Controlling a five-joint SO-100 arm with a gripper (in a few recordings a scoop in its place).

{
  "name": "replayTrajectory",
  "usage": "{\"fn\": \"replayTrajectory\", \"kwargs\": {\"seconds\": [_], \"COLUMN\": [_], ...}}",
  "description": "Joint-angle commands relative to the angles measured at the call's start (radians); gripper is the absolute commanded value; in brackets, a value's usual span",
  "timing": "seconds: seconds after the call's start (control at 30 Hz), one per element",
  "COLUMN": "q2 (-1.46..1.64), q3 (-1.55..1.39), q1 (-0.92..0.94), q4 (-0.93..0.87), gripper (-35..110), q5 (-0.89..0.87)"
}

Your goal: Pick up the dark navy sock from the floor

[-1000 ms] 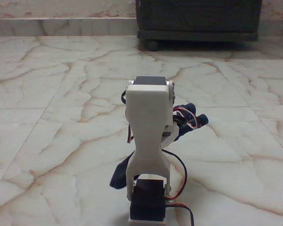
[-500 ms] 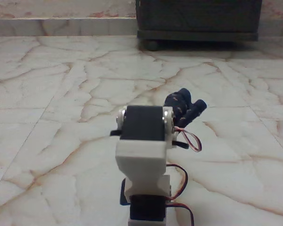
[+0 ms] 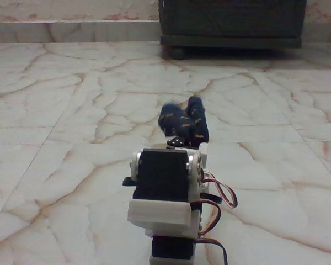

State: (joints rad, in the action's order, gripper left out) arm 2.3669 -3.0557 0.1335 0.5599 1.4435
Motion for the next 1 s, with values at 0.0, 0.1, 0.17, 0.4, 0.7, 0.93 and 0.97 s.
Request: {"fn": "replayTrajectory", "kwargs": {"seconds": [0.0,0.1,0.17,0.4,0.7,0.93,0.97], "q2": [0.034,0.035,0.043,0.051,0.048,0.089,0.087], "q3": [-0.002,-0.026,-0.026,-0.026,-0.028,-0.028,-0.028], "q1": [0.008,0.009,0.015,0.058,-0.018,-0.081,-0.081], "q4": [0.055,0.115,0.127,0.13,0.026,0.017,0.017], "gripper": [0,0,0,0,0,0,0], "q5": [0.028,0.072,0.107,0.173,0.179,0.149,0.146]}}
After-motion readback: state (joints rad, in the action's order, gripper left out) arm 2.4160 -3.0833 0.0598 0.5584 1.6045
